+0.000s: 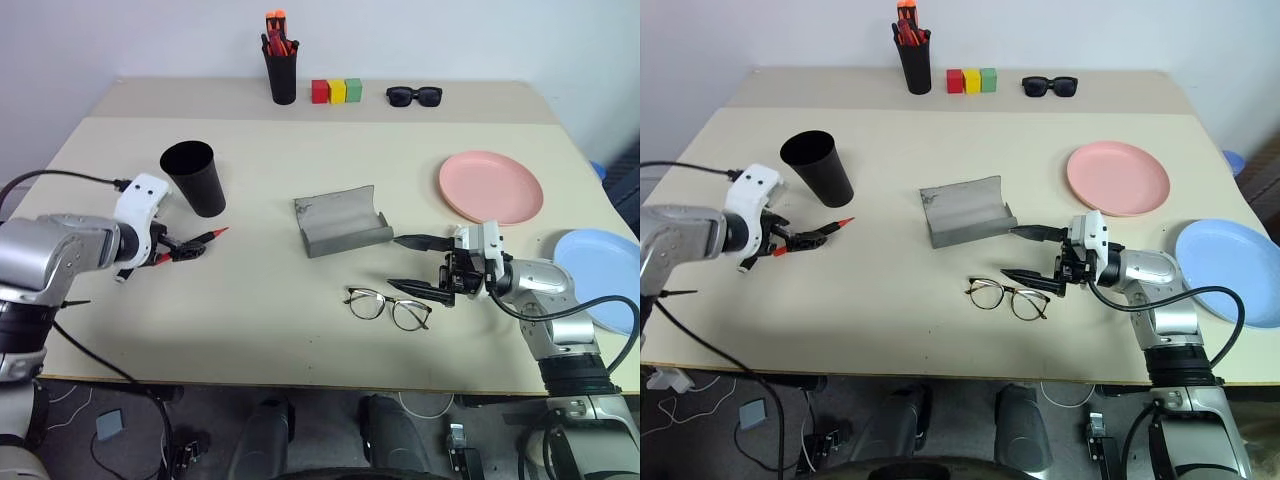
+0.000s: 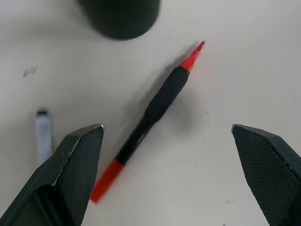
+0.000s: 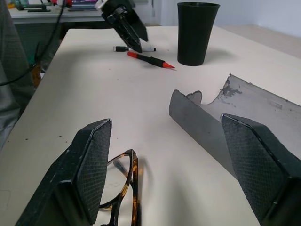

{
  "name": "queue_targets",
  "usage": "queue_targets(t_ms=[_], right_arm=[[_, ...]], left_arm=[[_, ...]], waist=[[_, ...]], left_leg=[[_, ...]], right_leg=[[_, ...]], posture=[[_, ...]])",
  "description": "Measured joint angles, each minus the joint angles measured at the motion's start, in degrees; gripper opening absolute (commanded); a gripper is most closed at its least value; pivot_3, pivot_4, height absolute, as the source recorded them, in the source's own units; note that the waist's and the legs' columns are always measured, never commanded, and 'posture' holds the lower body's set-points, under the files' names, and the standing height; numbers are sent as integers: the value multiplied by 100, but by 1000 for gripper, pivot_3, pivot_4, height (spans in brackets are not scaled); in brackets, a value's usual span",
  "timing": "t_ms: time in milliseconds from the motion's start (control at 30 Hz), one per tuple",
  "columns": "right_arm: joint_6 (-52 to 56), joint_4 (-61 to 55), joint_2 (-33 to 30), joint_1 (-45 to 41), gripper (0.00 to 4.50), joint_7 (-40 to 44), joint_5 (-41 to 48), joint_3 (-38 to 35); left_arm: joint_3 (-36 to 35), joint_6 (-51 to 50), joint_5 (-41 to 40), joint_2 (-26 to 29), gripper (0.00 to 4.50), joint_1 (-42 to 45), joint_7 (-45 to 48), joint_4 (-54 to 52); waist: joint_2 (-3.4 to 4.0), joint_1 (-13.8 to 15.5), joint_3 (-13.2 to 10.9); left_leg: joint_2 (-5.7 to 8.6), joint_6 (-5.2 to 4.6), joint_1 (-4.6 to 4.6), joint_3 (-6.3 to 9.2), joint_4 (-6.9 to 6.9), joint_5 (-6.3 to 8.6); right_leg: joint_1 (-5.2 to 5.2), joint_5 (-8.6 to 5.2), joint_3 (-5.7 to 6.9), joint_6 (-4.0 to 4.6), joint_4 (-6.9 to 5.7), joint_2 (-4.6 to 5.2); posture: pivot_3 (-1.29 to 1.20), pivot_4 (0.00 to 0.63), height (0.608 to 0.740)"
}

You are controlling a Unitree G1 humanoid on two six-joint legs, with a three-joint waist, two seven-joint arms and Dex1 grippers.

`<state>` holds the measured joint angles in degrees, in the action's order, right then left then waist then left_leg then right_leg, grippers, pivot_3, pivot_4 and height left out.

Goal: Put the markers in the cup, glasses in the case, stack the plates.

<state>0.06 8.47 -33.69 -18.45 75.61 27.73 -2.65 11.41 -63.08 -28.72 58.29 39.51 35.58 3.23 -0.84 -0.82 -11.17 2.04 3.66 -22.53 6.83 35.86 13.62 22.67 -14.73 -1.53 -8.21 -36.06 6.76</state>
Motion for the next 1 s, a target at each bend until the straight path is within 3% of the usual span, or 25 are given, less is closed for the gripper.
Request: queue_targets(t_ms=[300, 400, 567, 633, 667, 800, 1000], right_arm=[[246, -667, -77, 392, 3741, -338, 61, -103], [277, -718, -115, 448, 3802, -382, 66, -131], [293, -734, -116, 455, 3802, -434, 68, -148], [293, -734, -116, 454, 3802, -436, 68, -150], [292, -734, -116, 453, 3802, -437, 68, -150], [290, -712, -111, 417, 3802, -428, 62, -141], [226, -495, -87, 198, 3802, -373, 53, -103]], left_arm=[[1297, 1356, 1546, -485, 4500, 1039, 1697, 1910], [1432, 1512, 1834, -616, 3664, 1083, 2001, 2158], [1443, 1567, 2116, -724, 1112, 1070, 2351, 2007], [1405, 1504, 2206, -724, 219, 996, 2380, 1811], [1374, 1485, 2237, -723, 46, 951, 2380, 1732], [1109, 1320, 2266, -656, 46, 540, 2321, 1084], [12, 1251, 1852, -911, 46, -813, 1835, -1086]], waist=[[-6, -43, -5], [-7, -32, -6], [-8, -29, -7], [-8, -29, -7], [-8, -31, -7], [-7, -48, -6], [-7, -19, -8]], left_leg=[[0, -2, -8, -1, -7, 0], [0, -3, -8, 0, -6, -1], [0, -3, -7, 0, -1, -1], [0, -3, -7, 1, -1, -1], [0, -3, -7, 1, -1, -1], [-1, -4, -6, 1, -2, 0], [-2, -4, -8, 3, 2, 0]], right_leg=[[13, -3, 0, -6, -6, -1], [10, -4, 0, -8, -7, 0], [8, -4, 0, -9, -10, 0], [8, -4, 0, -9, -10, 0], [8, -5, 0, -10, -10, 0], [9, -5, -1, -10, -11, 0], [7, -4, -2, -9, -9, 1]], posture=[[0, 150, 740], [0, 150, 740], [0, 150, 740], [0, 150, 740], [0, 150, 740], [0, 150, 740], [0, 150, 740]])
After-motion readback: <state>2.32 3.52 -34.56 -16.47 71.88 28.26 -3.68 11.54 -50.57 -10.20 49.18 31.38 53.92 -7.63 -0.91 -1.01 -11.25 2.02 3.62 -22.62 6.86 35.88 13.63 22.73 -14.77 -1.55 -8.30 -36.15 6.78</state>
